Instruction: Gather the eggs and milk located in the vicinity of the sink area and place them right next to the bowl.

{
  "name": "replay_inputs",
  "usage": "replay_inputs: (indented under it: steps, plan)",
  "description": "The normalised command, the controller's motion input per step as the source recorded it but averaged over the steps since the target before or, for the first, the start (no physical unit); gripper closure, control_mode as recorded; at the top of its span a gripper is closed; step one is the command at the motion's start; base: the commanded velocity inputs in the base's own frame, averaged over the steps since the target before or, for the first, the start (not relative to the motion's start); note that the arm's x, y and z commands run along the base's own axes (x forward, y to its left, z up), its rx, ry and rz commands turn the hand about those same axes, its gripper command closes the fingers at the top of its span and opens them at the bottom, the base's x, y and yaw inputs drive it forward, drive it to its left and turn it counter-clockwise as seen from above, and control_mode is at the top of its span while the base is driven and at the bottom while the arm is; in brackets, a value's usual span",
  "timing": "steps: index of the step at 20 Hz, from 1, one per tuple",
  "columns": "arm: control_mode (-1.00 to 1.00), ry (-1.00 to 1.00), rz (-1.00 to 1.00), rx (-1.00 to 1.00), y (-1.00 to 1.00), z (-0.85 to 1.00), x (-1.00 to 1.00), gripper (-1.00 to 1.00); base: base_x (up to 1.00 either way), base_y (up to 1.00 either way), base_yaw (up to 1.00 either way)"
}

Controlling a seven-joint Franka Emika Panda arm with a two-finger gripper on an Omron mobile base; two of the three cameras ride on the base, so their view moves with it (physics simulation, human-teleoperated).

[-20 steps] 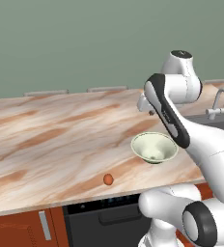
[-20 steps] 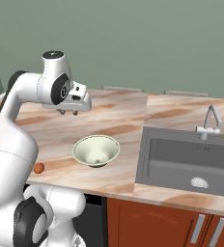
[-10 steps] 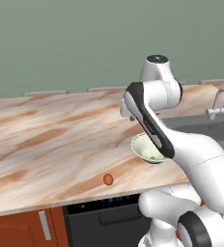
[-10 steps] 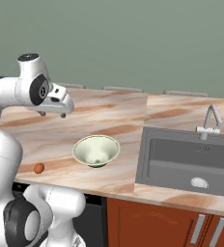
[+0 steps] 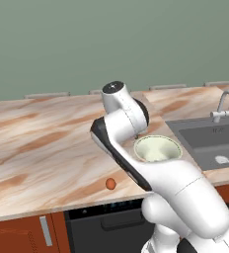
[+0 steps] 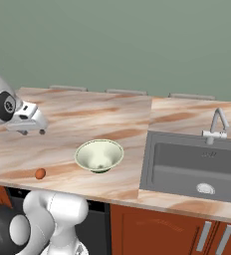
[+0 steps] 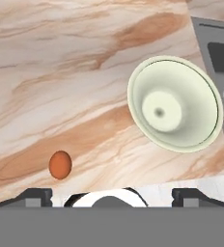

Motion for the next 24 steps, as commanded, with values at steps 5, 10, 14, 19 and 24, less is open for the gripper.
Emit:
replay_inputs:
  steps: [5,10,14,19,24]
  plan:
    - [-1.0,0.14,0.0,-0.01,0.17,-0.47,-0.12,-1.0,0.0,0.0,0.0]
    - [-1.0,0.21,0.0,0.0,0.17,-0.57,0.0,-1.0,0.0,0.0,0.0]
    - [-1.0,0.17,0.0,0.0,0.17,-0.51,0.0,-1.0,0.0,0.0,0.0]
    - [-1.0,0.11,0.0,0.0,0.3,-0.51,0.0,-1.0,0.0,0.0,0.0]
    - [-1.0,0.02,0.0,0.0,0.16,-0.45,0.09,-1.0,0.0,0.0,0.0]
